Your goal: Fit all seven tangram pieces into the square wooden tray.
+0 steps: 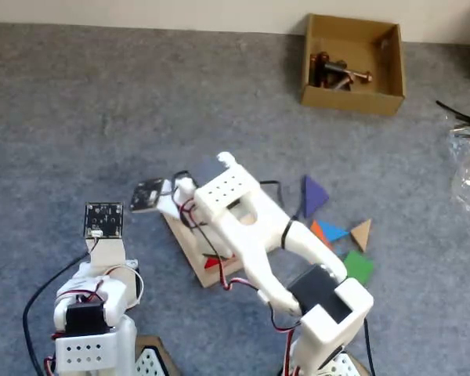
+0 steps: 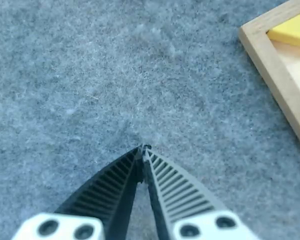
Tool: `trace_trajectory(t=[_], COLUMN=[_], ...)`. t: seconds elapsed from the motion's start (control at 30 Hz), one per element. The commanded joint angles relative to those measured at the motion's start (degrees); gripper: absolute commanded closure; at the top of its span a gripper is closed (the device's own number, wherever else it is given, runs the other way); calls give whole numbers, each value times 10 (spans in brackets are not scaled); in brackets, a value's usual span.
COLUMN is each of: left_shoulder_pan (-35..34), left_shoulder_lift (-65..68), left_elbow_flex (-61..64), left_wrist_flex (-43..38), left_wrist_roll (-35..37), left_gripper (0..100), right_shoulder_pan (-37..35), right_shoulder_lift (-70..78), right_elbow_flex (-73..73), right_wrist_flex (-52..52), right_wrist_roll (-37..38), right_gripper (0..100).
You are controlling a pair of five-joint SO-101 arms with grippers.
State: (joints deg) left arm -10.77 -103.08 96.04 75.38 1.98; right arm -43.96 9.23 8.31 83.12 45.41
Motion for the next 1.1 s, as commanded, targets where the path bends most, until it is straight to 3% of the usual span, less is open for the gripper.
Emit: trace_trajectory(t=[0.0, 1.07], left_shoulder_pan=[-5, -5], left_shoulder_lift=[4, 4], left_elbow_flex=[12, 12], left_wrist_flex=[4, 4], left_wrist_roll=[2, 2], left_gripper=[995, 995], right_shoulder_pan=[-28, 34], right_shoulder_lift=[-7, 32], right_elbow_flex=[15, 64], right_wrist_flex=[-35, -80], right_wrist_roll=[2, 59], right_gripper=[717, 713])
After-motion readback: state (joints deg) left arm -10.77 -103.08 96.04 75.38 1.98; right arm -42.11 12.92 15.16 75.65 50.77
